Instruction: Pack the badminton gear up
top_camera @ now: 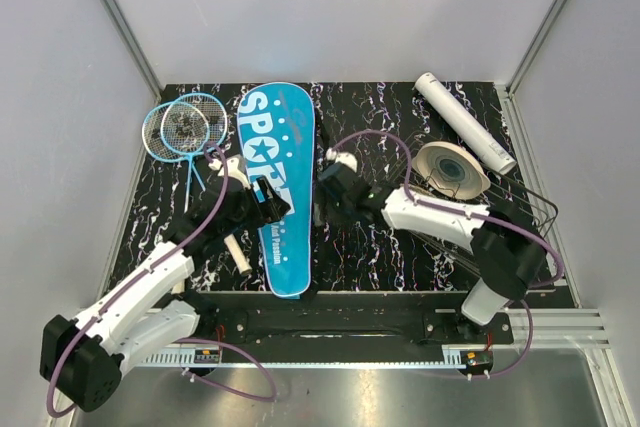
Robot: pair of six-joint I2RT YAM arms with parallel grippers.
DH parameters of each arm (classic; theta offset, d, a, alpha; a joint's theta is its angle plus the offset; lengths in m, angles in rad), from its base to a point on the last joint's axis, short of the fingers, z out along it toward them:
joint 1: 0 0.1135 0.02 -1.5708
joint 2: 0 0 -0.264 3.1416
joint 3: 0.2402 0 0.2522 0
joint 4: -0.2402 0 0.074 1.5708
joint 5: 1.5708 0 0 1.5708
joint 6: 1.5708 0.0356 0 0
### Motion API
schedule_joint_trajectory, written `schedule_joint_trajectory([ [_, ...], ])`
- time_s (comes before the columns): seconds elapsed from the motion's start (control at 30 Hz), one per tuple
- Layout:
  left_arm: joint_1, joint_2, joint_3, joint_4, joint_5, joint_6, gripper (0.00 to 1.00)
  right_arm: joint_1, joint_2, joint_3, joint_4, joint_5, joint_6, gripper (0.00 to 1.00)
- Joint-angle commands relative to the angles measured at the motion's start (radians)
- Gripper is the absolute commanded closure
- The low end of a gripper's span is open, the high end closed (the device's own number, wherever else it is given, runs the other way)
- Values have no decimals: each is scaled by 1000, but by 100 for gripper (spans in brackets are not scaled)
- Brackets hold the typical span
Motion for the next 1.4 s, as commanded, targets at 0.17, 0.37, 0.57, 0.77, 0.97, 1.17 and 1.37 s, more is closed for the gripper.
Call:
schedule_joint_trajectory([
  [0.17,-3,-61,30,26,-3,-20,23,-119,267,278,-19,133,-19,40],
  [0.37,-8,-73,10,28,8,-31,23,-130,413,384,-38,182,-18,48],
  [0.57,-17,-25,33,48,66,-1,29,-135,454,391,-48,163,13,73],
  [0.77,-18,82,14,203,233,-9,19,-135,336,357,-41,148,-30,100],
  [0.97,-21,289,26,408,346,-37,13,-191,216,320,5,-96,23,100],
  [1.17,-20,398,34,479,300,-20,30,-242,155,251,86,-275,164,100],
  [1.37,-21,527,89,523,347,-20,18,-250,124,191,185,-398,247,100],
])
